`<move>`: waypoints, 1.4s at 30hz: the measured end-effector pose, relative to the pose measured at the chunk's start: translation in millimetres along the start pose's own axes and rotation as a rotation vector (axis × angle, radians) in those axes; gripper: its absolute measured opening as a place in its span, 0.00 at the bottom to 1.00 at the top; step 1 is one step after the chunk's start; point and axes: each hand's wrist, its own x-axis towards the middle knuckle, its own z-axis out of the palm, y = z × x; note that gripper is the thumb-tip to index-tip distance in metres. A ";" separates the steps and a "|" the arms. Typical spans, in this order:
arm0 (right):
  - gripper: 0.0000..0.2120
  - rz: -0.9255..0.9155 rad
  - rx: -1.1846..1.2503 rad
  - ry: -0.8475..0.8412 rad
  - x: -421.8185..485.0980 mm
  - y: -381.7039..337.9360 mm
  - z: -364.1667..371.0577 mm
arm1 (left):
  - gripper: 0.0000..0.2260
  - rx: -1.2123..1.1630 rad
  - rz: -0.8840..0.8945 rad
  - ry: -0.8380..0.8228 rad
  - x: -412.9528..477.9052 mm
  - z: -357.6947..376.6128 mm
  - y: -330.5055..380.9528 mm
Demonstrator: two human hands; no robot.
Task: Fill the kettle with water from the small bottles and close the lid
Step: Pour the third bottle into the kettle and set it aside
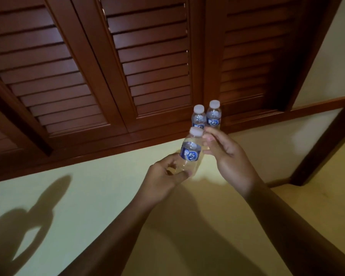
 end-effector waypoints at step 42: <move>0.29 -0.004 -0.964 -0.112 -34.4 78.0 -10.6 | 0.19 -0.027 0.020 0.176 60.8 79.2 -7.9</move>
